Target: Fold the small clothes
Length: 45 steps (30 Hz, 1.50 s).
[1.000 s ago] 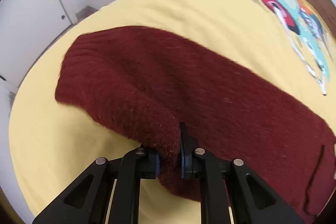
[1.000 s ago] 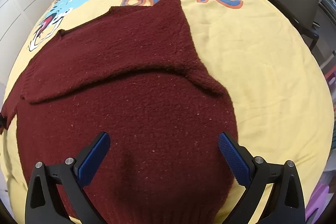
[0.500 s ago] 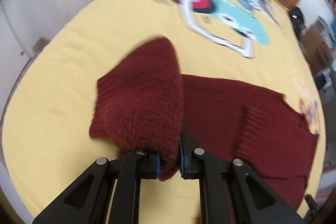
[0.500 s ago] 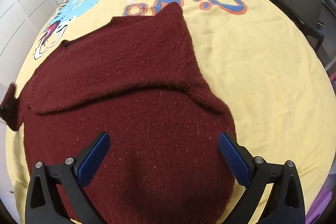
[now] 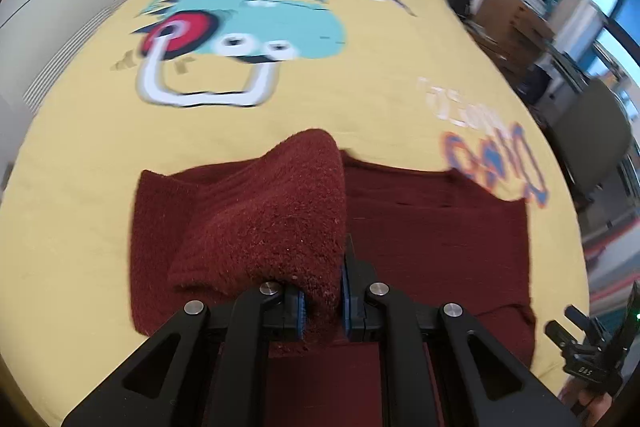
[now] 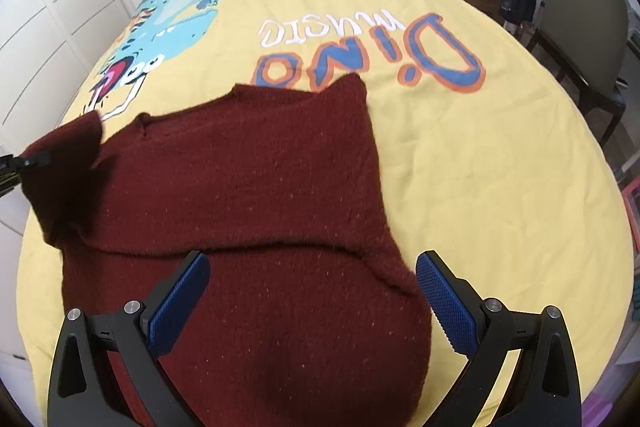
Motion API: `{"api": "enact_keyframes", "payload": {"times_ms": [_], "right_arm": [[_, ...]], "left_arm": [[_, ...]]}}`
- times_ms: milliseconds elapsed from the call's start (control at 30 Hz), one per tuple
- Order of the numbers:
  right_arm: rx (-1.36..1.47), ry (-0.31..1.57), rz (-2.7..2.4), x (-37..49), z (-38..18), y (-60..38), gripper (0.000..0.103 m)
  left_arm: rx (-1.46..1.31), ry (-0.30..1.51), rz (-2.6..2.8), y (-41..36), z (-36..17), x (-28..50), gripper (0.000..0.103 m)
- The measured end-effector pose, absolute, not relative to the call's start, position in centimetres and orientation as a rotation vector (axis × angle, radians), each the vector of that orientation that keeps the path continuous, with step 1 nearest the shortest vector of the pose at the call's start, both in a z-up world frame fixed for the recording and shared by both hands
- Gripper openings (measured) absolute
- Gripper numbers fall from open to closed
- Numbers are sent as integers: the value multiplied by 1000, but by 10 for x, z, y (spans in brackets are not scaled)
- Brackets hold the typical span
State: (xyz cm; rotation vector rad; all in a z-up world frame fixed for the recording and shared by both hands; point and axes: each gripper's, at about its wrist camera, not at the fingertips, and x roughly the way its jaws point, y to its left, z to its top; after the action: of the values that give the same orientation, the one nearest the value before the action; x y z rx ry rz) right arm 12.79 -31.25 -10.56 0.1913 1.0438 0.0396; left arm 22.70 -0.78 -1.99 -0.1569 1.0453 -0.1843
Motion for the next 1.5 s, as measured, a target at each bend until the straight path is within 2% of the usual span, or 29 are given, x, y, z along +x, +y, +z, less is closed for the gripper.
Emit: {"api": "enact_keyframes", "payload": {"times_ms": [267,667,1033,1133,1200,1267,1300,1367,1500], "right_arm": [[188,1080,9,135,-109,-321,103],[236,1148,0,129,-141,-329,103],[278,1164,-1,121,-154,-333,103],[291,1156,9,120,-154,-334,103],[302,1149,12,118,-153,-336,103],[320,1142,8,117,-152,-339,103],[325,1140,6,117,-152,-341,103],[338,1136,0,115,-152,-344,103],[347,1141,0,112,-155,-345,103]], "left_arm": [[-68,1088,-260,-92,-58,236,10],[76,1173,-208,-112,-135,228,12],[92,1215,-196,-109,-145,228,18],[74,1251,-192,-106,-144,230,42],[69,1260,-199,-105,-140,228,73],[80,1269,-201,-104,-137,226,90],[88,1274,-199,-104,-136,224,96],[100,1285,-202,-102,-134,222,100],[115,1297,-199,-92,-130,216,102]]}}
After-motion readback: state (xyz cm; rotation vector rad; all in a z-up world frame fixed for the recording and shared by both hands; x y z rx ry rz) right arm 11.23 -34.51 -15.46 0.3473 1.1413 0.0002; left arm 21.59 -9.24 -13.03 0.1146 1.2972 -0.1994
